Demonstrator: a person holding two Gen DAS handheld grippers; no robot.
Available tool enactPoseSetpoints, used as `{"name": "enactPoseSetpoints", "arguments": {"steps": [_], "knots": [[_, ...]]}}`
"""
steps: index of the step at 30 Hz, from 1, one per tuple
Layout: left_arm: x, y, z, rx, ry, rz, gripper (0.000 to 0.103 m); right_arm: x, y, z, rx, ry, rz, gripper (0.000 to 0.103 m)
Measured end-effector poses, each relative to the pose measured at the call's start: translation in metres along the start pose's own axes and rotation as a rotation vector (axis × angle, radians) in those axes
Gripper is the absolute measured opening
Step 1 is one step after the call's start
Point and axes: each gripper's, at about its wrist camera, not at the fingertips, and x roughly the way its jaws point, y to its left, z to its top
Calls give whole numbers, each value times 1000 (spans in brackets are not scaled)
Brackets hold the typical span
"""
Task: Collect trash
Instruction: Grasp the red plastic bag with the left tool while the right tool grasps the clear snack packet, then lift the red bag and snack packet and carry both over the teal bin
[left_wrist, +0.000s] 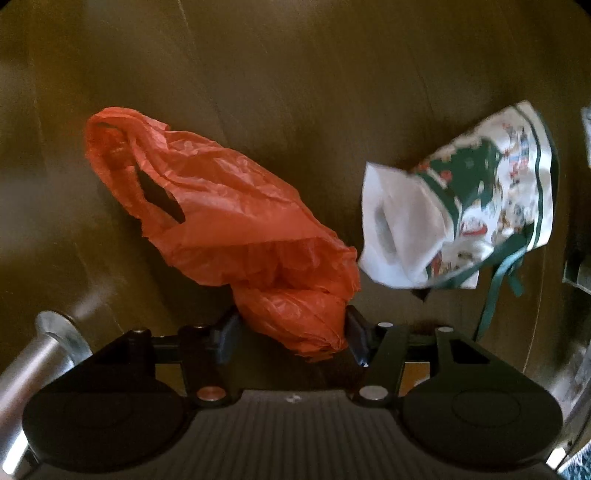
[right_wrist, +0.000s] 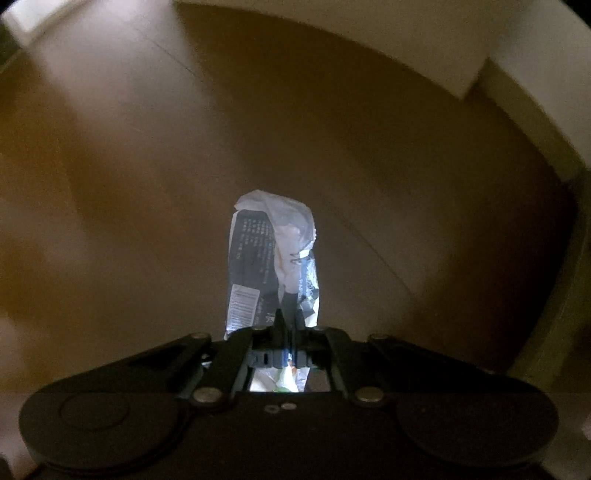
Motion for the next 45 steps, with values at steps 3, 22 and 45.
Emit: {"name": "enactPoseSetpoints", "arguments": {"steps": [3,22,45], "knots": [[-22,2,-1,-35,-52,-10,57,-49,5,-6,-10,-42,29,1],[-264,-62,-58,284,-507,-240,57,-375,-25,-111,97,-418,-67,1],[-535,-219,-270,965,-947,-492,57,-610,-123,-234,355,-864,-331,0]]}}
